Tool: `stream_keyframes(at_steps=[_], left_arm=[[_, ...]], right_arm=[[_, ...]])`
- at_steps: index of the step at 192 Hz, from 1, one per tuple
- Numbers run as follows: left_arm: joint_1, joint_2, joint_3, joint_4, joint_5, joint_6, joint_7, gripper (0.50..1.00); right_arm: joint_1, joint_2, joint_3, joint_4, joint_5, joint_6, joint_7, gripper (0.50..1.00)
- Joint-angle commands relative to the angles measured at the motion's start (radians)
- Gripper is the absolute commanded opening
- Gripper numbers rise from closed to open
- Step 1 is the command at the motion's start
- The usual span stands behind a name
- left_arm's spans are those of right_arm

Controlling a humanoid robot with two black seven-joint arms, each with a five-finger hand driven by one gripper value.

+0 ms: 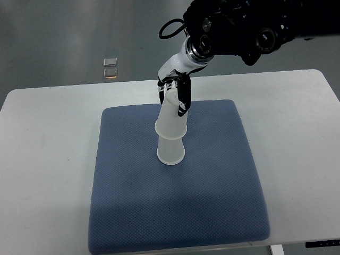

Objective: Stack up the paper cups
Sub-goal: 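Lower the held cup down onto the cup on the pad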

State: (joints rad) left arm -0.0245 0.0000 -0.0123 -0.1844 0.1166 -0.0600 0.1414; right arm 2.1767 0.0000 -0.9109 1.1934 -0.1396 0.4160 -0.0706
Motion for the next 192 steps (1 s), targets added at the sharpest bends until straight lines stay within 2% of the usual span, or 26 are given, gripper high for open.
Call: stream_keyframes(at_steps=[1, 87, 192], left_arm=[[0.0, 0.0, 0.0, -0.001, 0.0, 0.0, 0.0, 1.0], [0.0, 0.0, 0.0, 0.0, 0.0, 0.0, 0.0, 1.0], [0.0, 0.0, 0.0, -0.001, 0.0, 0.0, 0.0, 1.0]], right_arm=[[-0.006, 0.0, 0.0, 0.0, 0.0, -0.002, 0.0, 0.754], [-0.04, 0.0, 0.0, 0.002, 0.005, -0.042, 0.0, 0.78], [-0.083, 0.0, 0.0, 0.002, 0.041, -0.074, 0.0, 0.787]])
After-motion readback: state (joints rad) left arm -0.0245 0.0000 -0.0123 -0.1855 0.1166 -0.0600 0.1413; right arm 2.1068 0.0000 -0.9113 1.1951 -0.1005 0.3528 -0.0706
